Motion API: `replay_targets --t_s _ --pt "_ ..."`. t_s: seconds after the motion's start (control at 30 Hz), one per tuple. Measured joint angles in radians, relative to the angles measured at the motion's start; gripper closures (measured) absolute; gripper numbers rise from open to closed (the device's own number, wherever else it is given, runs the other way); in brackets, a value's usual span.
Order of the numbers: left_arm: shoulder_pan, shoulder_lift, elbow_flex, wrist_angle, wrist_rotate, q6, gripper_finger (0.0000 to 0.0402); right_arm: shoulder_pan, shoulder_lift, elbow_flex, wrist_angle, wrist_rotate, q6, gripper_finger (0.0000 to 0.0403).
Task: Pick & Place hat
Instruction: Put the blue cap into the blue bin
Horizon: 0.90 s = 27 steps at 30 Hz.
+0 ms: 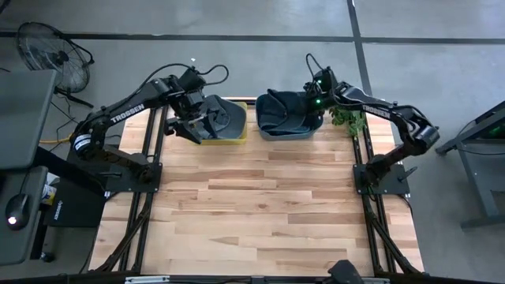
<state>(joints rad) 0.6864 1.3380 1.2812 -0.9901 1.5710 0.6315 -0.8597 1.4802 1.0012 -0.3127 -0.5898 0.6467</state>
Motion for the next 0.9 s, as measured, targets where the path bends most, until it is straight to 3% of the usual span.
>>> replay_targets --t_s 0.6,0.9 --pt "-0.046 0.000 0.000 -0.007 0.002 -0.023 0.0117 -0.026 0.053 0.000 -0.076 0.220 0.013 0.0398" --pt "-0.046 0.000 0.000 -0.003 0.001 -0.027 0.0117 -0.026 0.029 0.000 -0.068 0.251 -0.020 0.0374"
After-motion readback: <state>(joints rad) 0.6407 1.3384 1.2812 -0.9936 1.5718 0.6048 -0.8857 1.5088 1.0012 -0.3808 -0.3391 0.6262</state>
